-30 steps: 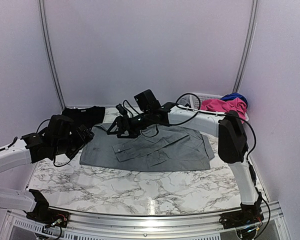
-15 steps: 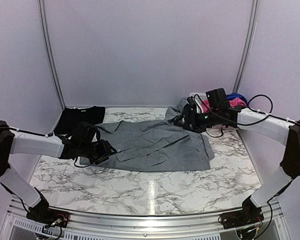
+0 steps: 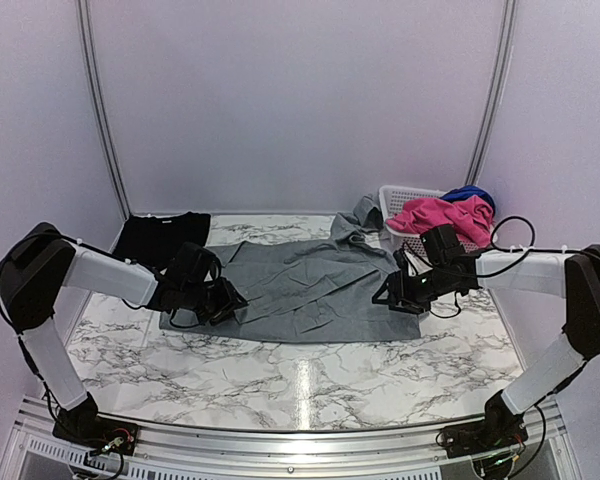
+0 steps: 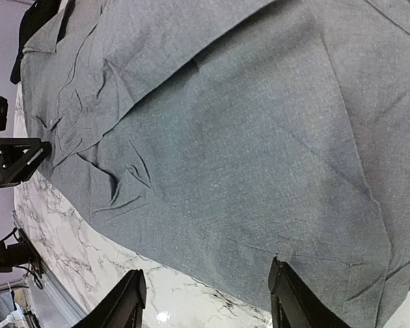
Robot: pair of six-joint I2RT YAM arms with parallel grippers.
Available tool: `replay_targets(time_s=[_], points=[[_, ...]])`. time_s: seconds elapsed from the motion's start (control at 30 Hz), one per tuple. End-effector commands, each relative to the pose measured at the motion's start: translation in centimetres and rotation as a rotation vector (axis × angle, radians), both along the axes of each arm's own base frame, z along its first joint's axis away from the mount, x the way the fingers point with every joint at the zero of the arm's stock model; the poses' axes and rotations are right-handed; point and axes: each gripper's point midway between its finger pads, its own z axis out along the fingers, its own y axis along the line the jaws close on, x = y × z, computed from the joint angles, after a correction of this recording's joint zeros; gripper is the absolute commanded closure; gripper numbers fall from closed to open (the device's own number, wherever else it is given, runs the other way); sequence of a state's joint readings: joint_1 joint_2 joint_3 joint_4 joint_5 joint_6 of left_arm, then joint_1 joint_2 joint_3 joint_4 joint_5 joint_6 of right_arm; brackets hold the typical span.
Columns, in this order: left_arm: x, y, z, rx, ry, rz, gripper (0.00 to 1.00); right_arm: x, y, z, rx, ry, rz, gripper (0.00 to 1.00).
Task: Fold and stack the mixed laundry pile
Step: Fold the flattened shirt at the center of the board.
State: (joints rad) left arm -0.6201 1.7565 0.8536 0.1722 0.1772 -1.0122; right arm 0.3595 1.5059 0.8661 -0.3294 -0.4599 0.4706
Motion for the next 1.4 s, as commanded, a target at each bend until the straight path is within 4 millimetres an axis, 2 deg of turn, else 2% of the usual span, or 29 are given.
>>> replay_targets(time_s=[0.0,0.13,0.2,0.4,0.57,0.7,0.8,0.93,1.03,1.13,1.23,1.37], points=[[0.5,0.8,1.1,-0.002,-0.01,0.065,0.54,0.9,-0.5,-0.8,-0.017,-0.017,-0.028,0.44],[0.1,2.4,1.8,0.043,-0.02,0.111,0.54,1.0,-0.6,-1.8,-0.027,-0.002,-0.025,0.45],[0.0,2.6,1.7,0.047,-0.016,0.118,0.53,1.0,-0.6,-2.2,-0.034,0.001,-0.022,0.45],[0.5,1.0,0.2,0.006,0.027,0.1,0.53,1.2,-1.1,-3.9,-0.075,0.022,-0.027,0.47],[0.6,0.9,-0.9,0.0,0.063,0.129,0.53,1.7,-1.0,-4.9,-0.089,0.037,-0.028,0.5],[1.2,-0.6,-0.5,-0.054,0.042,0.092,0.53,1.6,-0.9,-5.8,-0.098,0.058,-0.019,0.52],[2.1,-2.1,1.0,-0.091,-0.017,0.047,0.55,1.3,-1.2,-6.3,-0.114,0.07,-0.015,0.52],[3.1,-2.2,2.3,-0.092,-0.065,0.057,0.65,1.1,-1.4,-6.9,-0.132,0.082,-0.012,0.52],[3.3,-1.9,3.2,-0.096,-0.085,0.076,0.79,1.0,-1.7,-7.1,-0.149,0.085,-0.015,0.53],[3.3,-1.8,4.5,-0.104,-0.118,0.071,1.0,1.0,-1.9,-7.2,-0.158,0.089,-0.017,0.53],[3.1,-1.4,6.0,-0.104,-0.148,0.068,1.0,0.8,-2.1,-7.4,-0.167,0.096,-0.017,0.52],[2.6,0.2,8.0,-0.027,-0.17,0.069,1.0,0.4,-2.7,-7.4,-0.194,0.096,-0.02,0.52]])
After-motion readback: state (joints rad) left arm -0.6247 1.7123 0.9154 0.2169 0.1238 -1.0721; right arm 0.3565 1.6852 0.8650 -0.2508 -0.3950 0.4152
